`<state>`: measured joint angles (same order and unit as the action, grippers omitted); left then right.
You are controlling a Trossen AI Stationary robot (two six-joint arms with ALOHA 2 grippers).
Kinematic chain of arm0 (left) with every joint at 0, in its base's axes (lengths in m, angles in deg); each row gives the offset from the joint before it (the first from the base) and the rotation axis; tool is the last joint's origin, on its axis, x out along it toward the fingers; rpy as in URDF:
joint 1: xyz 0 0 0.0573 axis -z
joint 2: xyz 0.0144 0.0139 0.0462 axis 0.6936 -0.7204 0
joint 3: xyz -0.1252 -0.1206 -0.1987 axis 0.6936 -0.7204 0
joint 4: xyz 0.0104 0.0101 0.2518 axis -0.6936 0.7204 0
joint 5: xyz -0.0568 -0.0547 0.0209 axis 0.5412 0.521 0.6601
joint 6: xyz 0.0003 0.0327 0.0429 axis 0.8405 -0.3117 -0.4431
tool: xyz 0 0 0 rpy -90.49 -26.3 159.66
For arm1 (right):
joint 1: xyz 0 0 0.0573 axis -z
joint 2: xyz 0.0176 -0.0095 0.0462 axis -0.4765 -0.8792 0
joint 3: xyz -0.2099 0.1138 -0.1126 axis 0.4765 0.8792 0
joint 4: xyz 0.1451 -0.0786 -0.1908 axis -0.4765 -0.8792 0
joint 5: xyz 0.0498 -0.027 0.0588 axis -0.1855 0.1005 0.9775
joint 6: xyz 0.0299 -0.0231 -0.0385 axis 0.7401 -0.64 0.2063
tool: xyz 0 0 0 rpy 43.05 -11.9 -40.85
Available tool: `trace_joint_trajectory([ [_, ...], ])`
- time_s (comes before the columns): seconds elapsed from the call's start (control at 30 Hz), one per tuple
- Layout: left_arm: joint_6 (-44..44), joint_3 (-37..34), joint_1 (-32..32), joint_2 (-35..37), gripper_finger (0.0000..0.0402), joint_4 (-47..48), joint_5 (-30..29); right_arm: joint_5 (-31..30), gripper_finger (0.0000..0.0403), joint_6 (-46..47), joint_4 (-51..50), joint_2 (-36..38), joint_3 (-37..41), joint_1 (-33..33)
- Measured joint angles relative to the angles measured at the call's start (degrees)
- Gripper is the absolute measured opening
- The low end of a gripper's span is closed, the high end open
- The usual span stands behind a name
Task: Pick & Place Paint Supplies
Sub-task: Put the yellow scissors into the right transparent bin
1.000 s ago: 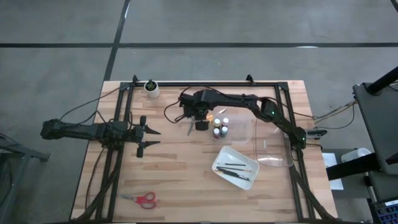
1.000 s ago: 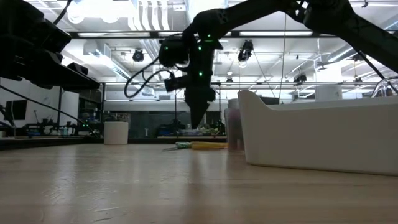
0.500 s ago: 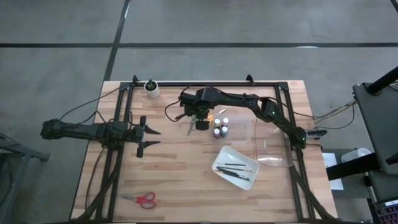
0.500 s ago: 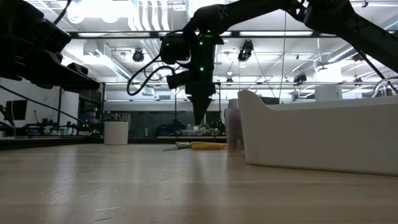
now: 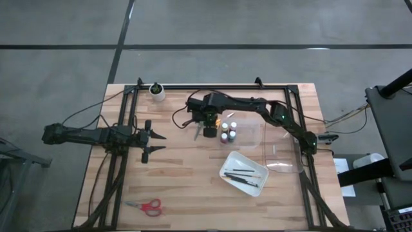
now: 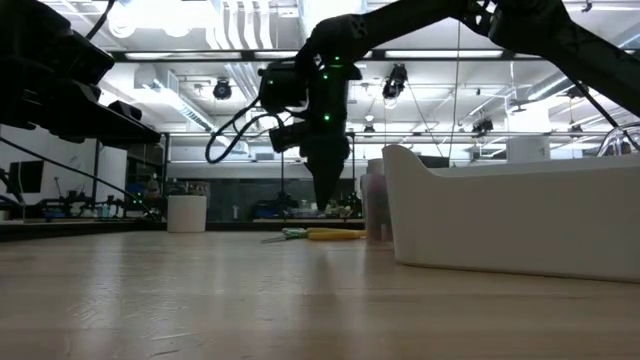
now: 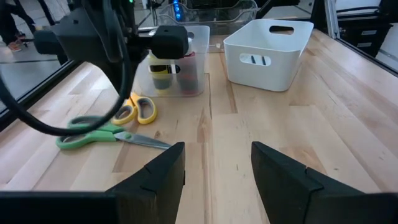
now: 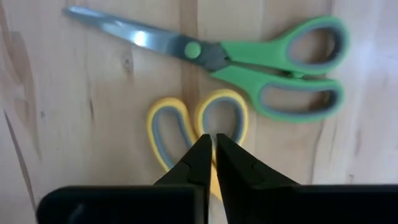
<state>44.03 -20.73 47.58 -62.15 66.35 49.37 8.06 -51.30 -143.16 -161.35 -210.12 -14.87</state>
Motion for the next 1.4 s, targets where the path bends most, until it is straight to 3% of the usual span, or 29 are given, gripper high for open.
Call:
trace_joint_trajectory([
  [0.4, 0.0, 0.0, 0.0, 0.0, 0.0187, 0.0, 0.0, 0.2, 0.0151, -7.6, 4.6, 0.0, 5.3, -0.1],
  [0.97, 0.0, 0.0, 0.0, 0.0, 0.0187, 0.0, 0.0, 1.0, 0.0157, -6.7, 5.8, 0.0, 4.2, 0.6],
  [1.23, 0.0, 0.0, 0.0, 0.0, 0.0187, 0.0, 0.0, 2.9, 0.0157, 11.5, 8.6, 0.0, 4.0, 1.8],
  [1.4, 0.0, 0.0, 0.0, 0.0, 0.0187, 0.0, 0.0, 4.3, 0.0157, 16.2, 8.5, 0.0, 4.1, 1.7],
])
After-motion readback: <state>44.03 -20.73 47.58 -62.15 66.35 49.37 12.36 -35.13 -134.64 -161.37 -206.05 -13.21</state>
